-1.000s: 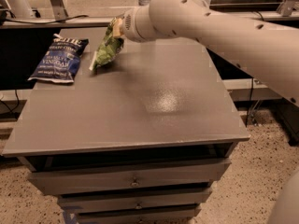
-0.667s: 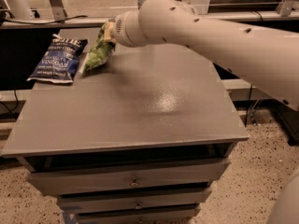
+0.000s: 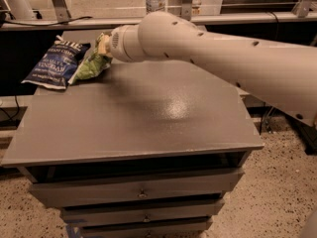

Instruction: Move green jalapeno chip bag near blue chip bag

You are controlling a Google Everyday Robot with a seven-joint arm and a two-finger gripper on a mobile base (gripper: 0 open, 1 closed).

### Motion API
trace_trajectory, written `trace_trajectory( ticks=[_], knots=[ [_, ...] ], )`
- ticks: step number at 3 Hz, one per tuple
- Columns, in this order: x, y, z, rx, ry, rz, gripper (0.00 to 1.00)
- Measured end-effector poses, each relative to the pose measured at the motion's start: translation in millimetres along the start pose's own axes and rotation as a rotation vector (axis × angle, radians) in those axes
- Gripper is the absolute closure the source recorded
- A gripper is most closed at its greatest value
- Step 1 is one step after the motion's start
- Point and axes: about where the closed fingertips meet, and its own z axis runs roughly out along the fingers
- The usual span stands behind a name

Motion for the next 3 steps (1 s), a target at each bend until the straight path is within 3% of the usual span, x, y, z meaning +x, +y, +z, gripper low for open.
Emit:
trace_trajectory(
  ticks=[1, 3],
  knots=[
    [14.2, 0.9, -0.8, -0.022, 0.030, 0.012, 0.81],
    [28.6, -13.6, -19.0, -0.024, 0.072, 0.014, 0.34]
  ],
)
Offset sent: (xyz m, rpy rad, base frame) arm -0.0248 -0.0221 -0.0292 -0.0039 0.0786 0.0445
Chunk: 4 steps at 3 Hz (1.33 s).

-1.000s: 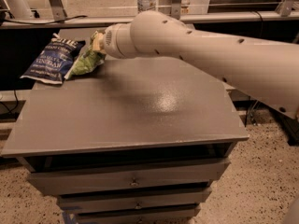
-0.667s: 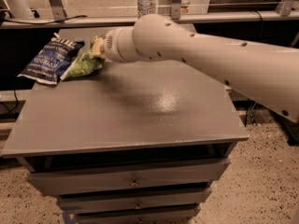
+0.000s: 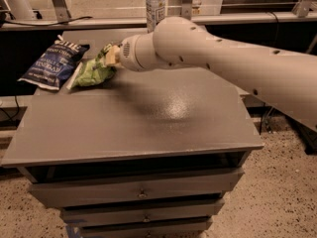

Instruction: Move green jalapeno chip bag near blue chip bag

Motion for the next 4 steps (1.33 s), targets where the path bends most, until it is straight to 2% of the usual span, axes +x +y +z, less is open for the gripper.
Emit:
trace_trajectory(
  ticks=[1, 2, 3, 4],
  knots=[
    [3.0, -6.4, -10.7, -0.013, 0.024, -0.014, 0.11],
    [5.5, -9.7, -17.5, -0.034, 0.049, -0.034, 0.00],
    [13.1, -23.2, -34.6, -0.058, 0.064, -0.067, 0.00],
    [20.8, -56.9, -77.0, -0.033, 0.049, -0.156, 0.00]
  ],
)
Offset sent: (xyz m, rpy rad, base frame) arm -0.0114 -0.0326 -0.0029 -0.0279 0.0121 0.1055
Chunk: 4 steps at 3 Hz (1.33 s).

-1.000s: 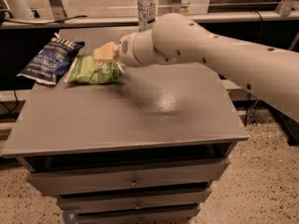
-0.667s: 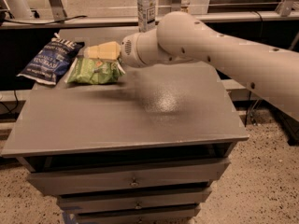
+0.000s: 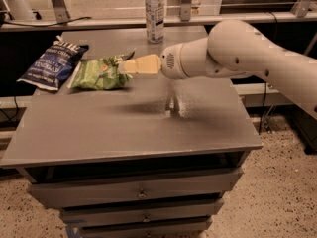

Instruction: Move green jalapeno chip bag near blue chip bag

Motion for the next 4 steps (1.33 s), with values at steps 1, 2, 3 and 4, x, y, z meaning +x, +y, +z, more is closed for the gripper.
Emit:
trace_trajectory(
  ticks=[1, 2, 3, 4],
  knots=[
    [13.2, -36.3, -55.4, 0.070, -0.030, -0.128, 0.00],
    [16.2, -73.7, -107.6, 0.142, -0.053, -0.265, 0.00],
    [16.8, -76.7, -113.3, 0.153, -0.052, -0.325, 0.00],
    [16.7, -76.1, -112.6, 0.152, -0.052, -0.324, 0.00]
  ],
)
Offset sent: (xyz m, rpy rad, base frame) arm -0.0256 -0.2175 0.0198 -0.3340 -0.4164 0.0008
